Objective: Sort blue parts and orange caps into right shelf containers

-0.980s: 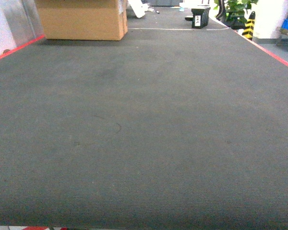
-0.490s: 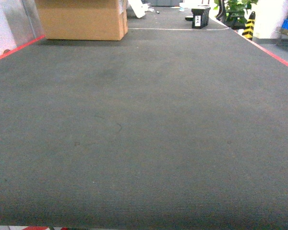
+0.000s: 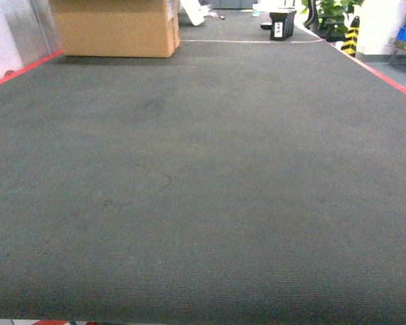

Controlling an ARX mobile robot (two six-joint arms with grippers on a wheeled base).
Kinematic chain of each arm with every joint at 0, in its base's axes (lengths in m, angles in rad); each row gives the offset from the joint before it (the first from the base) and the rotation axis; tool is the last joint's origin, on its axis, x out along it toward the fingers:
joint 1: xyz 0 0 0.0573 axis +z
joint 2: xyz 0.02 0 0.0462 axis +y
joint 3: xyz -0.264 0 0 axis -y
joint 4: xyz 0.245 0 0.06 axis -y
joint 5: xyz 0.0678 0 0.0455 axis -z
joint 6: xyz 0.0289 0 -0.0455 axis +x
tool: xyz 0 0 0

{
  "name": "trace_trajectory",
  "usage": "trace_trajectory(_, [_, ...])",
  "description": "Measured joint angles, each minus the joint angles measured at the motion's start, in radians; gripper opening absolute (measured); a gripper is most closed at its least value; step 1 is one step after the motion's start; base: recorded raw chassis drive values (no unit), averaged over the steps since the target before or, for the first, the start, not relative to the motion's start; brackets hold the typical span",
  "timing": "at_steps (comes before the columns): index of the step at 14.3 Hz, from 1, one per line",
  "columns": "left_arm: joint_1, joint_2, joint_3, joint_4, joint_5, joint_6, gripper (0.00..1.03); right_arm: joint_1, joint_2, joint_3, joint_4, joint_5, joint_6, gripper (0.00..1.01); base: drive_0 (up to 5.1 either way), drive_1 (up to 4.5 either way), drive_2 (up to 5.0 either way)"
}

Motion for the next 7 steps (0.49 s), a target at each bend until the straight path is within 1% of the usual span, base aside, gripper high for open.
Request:
trace_trajectory(1, [0.0,-0.012,0.0,-0.013,0.0,0.0,0.43,0.005,-0.016,-0.021,0.03,0.0,0.0,0.45,0.0,0.0,0.0])
trace_trajectory(2, [0.0,-0.023,0.0,-0.018,-0.001,0.0,0.43,0.005,-0.031,-0.023,-0.004,-0.002,0.0,0.45,0.0,0.0,0.0])
trace_trajectory(3, [0.0,-0.054,0.001,-0.064,-0.002,0.0,0.43,0.005,-0.106,-0.023,-0.106,0.0,0.0,0.45,0.0,0.0,0.0])
trace_trajectory(4, [0.0,-0.161,0.0,-0.214,-0.001,0.0,0.43,0.005,-0.195,-0.023,-0.163,-0.002,0.0,0.45,0.0,0.0,0.0])
trace_trajectory(5, [0.0,-0.19,0.003,-0.18,0.001,0.0,0.43,0.005,-0.195,-0.021,-0.154,-0.001,0.0,0.45,0.0,0.0,0.0])
trace_trajectory(7, [0.0,-0.19,0.001,-0.211,0.0,0.0,0.43,0.005,-0.195,-0.023,-0.168,-0.002,0.0,0.45,0.0,0.0,0.0])
